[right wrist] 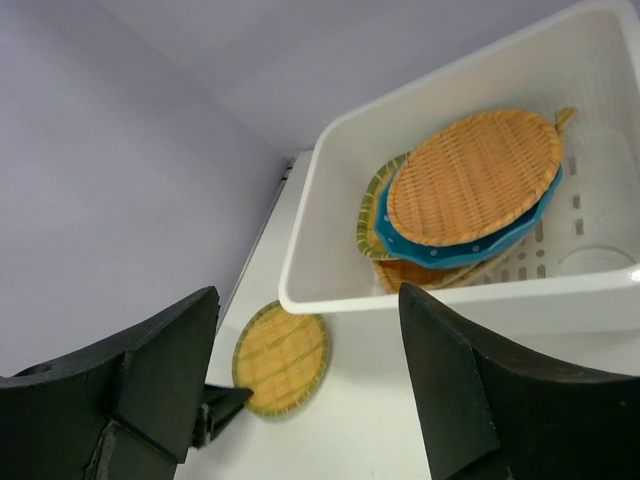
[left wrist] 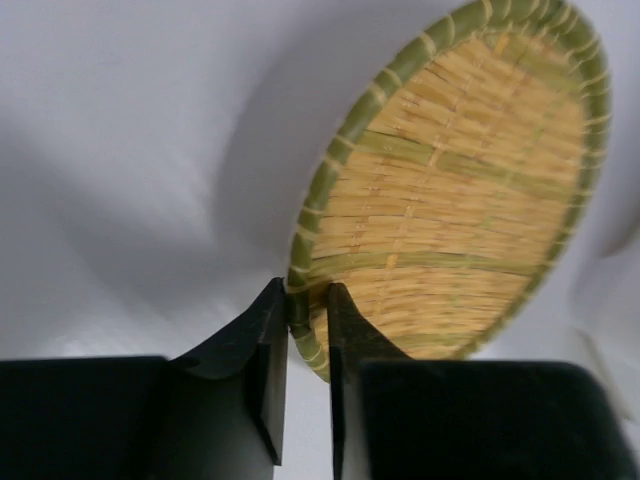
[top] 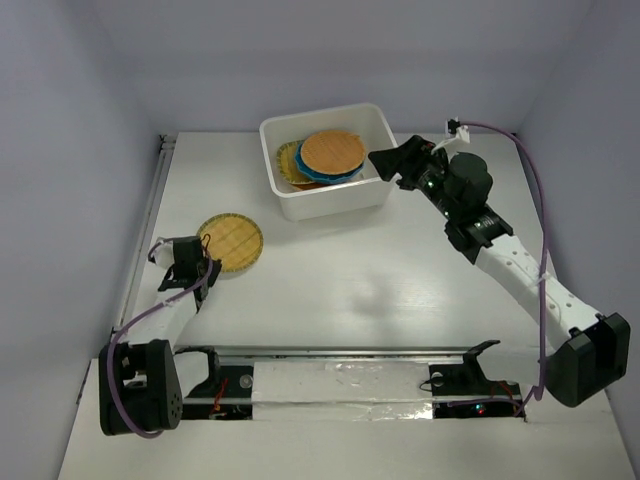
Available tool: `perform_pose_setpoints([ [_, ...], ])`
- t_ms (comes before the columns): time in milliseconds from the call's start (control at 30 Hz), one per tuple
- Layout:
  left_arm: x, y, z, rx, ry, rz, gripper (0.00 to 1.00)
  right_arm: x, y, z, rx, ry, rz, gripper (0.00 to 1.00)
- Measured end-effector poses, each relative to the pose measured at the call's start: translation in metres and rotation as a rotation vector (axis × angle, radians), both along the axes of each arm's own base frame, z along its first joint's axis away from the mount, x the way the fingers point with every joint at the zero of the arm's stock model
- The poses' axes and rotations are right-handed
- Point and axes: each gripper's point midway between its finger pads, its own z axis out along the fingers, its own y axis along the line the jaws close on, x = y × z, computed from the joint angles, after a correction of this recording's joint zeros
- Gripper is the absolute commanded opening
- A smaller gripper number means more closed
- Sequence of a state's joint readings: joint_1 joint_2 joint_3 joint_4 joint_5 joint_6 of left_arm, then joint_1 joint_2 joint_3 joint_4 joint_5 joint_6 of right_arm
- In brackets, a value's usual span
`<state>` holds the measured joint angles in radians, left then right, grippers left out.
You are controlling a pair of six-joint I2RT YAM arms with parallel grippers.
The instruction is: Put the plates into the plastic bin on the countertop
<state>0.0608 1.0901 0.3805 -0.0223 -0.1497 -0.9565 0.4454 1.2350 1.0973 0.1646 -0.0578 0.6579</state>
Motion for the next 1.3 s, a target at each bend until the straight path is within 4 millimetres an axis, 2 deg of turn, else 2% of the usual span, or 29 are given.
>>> perform_pose_setpoints([
  [133, 0.024, -0.002, 0.024, -0.023, -0.148, 0.01, 0.0, -0.01, -0.003, -0.008, -0.008, 0.006, 0.009, 0.77],
  [333, 0.005, 0.003, 0.032, 0.004, -0.234, 0.033, 0.0, -0.03, -0.009, -0.001, -0.003, -0.027, 0.03, 0.77],
  [533, 0.001, 0.009, 0.08, 0.074, -0.413, 0.018, 0.0, -0.042, -0.01, 0.0, -0.012, -0.047, 0.054, 0.74],
  [600, 0.001, 0.01, 0.093, 0.098, -0.423, 0.002, 0.0, -0.045, -0.011, -0.005, -0.024, -0.044, 0.061, 0.47],
  [667, 0.003, 0.01, 0.115, 0.128, -0.447, -0.019, 0.0, -0.05, -0.012, -0.01, -0.032, -0.043, 0.071, 0.0],
  [733, 0.006, 0.009, 0.145, 0.149, -0.501, -0.04, 0.0, -0.057, -0.013, -0.016, -0.031, -0.034, 0.08, 0.0],
  [867, 0.014, 0.001, 0.227, 0.159, -0.682, -0.092, 0.0, -0.071, -0.02, -0.029, -0.037, -0.025, 0.08, 0.0],
  [967, 0.02, -0.015, 0.281, 0.125, -0.82, -0.164, 0.0, -0.083, -0.026, -0.041, -0.039, -0.018, 0.079, 0.0],
  [1067, 0.029, -0.034, 0.315, 0.057, -0.932, -0.246, 0.0, -0.092, -0.03, -0.056, -0.046, 0.0, 0.08, 0.0],
  [1133, 0.041, -0.052, 0.326, 0.001, -0.972, -0.311, 0.0, -0.095, -0.031, -0.069, -0.054, 0.02, 0.08, 0.01],
  [1200, 0.057, -0.074, 0.328, -0.05, -0.975, -0.383, 0.0, -0.097, -0.033, -0.083, -0.066, 0.047, 0.077, 0.03],
  [1300, 0.087, -0.123, 0.325, -0.117, -0.942, -0.513, 0.0, -0.098, -0.034, -0.096, -0.077, 0.08, 0.077, 0.05],
])
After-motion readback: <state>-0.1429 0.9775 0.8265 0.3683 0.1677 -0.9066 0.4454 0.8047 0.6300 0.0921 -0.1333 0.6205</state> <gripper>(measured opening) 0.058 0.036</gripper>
